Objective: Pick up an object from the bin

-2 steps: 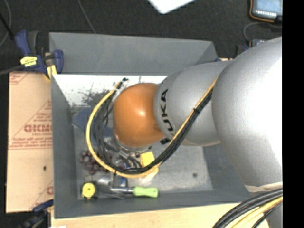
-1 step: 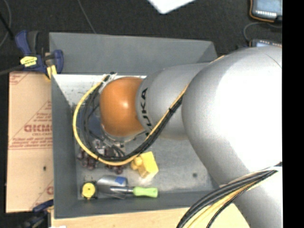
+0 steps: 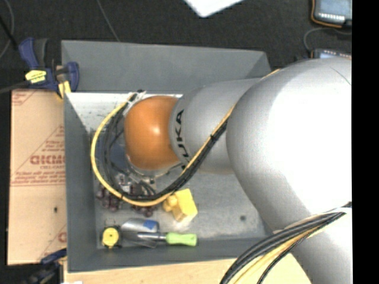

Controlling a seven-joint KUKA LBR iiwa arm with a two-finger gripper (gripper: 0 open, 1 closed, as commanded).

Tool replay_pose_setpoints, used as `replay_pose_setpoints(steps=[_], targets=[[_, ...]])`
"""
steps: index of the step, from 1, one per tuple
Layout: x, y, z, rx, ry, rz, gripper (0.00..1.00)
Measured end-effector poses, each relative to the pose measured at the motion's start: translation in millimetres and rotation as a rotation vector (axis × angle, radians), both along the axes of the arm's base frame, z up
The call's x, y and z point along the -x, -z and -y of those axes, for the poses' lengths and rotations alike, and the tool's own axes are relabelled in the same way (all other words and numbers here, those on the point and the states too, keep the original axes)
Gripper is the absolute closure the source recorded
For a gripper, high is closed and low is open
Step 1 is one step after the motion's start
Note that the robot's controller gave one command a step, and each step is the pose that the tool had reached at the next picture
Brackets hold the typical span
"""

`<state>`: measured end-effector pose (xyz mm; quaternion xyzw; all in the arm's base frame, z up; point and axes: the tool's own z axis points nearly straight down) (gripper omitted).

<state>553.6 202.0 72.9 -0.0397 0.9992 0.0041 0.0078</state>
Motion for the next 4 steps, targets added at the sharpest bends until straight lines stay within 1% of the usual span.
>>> replay_pose_setpoints(steps=[1, 2, 3, 4], targets=[[3.1, -29.1, 1.3, 0.004, 0.006, -0.014, 1.0], [-3.6, -65.9, 4.3, -0.004, 0.094, 0.003, 1.0], [-1.2, -76.1, 21.9, 0.001, 0.117, -0.009, 1.0], [-5.6, -126.8, 14.6, 0.001, 0.135, -0.01, 1.0]])
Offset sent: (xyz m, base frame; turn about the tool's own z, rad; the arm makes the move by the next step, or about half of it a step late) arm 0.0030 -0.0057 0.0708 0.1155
